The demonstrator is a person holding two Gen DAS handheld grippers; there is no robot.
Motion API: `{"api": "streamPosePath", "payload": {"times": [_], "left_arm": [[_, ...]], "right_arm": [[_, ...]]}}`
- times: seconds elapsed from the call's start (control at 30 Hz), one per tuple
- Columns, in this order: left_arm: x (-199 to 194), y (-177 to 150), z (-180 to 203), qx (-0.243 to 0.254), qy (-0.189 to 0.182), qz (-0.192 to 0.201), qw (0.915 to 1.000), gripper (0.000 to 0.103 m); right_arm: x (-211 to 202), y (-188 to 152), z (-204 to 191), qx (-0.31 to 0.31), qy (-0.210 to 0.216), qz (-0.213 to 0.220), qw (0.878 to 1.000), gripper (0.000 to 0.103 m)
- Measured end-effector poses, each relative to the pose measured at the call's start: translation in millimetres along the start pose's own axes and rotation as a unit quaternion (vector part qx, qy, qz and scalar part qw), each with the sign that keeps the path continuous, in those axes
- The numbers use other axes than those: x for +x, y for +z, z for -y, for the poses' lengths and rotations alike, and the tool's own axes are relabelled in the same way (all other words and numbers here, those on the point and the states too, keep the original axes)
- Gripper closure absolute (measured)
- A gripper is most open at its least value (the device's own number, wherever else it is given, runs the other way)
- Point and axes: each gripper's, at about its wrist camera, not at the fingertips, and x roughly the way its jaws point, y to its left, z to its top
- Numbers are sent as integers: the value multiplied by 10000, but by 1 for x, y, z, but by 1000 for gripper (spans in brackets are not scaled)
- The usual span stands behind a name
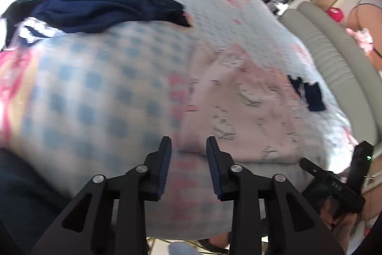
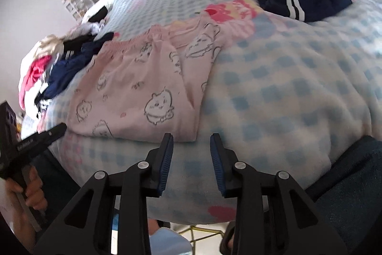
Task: Fold clothes
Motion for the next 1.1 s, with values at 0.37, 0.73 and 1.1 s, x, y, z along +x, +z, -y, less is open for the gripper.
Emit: {"api": "streamPosePath", "payload": {"times": [0.37,0.73,1.1], "left_arm": [[-2,6,-6,-40,703,258,9972,70],[31,4,-22,-747,-673,-494,9937,80],[0,9,9,431,-226,-253,9985,94]], "right_arm": [[14,2,-2,-158,-616,-148,9979,85],[38,12,3,431,713,-473,9954,76],[1,7,-17,-375,249,-88,9989,91]]}}
